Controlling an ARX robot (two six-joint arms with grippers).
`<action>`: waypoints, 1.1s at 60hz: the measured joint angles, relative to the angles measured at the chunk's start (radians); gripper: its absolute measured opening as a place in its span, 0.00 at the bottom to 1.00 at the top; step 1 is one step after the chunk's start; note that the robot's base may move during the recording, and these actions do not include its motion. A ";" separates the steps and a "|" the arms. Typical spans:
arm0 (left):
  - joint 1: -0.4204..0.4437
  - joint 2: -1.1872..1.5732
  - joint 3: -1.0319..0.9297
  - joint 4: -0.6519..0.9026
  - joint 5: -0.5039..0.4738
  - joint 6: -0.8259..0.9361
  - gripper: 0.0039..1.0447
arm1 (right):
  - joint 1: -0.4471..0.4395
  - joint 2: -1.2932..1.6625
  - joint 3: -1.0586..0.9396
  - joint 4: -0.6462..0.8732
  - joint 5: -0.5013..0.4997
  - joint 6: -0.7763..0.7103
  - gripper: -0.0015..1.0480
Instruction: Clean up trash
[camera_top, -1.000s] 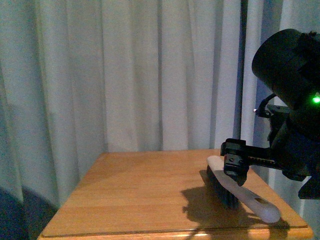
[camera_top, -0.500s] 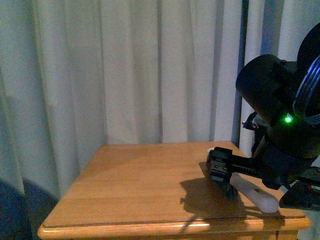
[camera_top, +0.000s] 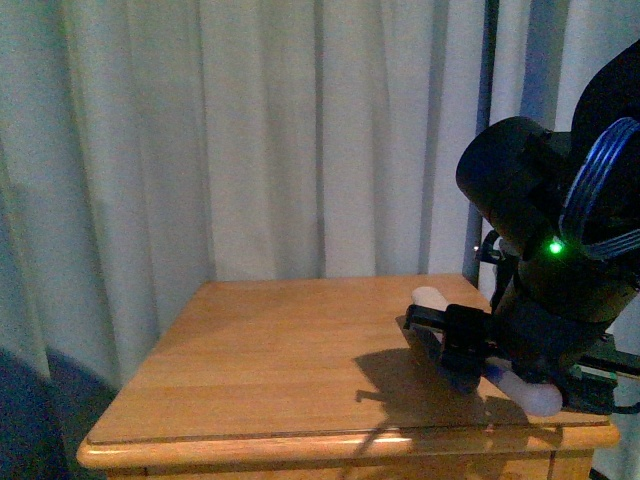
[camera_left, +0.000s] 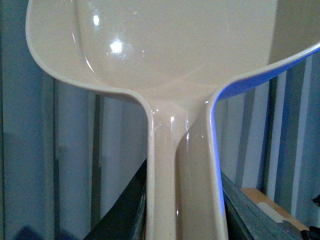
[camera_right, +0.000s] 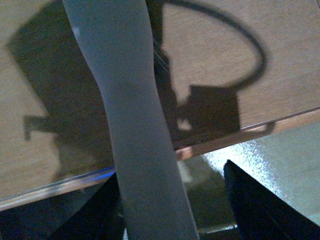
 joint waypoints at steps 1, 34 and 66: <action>0.000 0.000 0.000 0.000 0.000 0.000 0.25 | 0.000 0.000 0.000 0.001 0.000 -0.001 0.41; 0.000 0.000 0.000 0.000 0.000 0.000 0.25 | 0.024 -0.075 -0.104 0.257 0.134 -0.142 0.19; 0.000 0.000 0.000 0.000 0.000 0.000 0.25 | 0.122 -0.827 -0.754 0.853 0.364 -0.493 0.18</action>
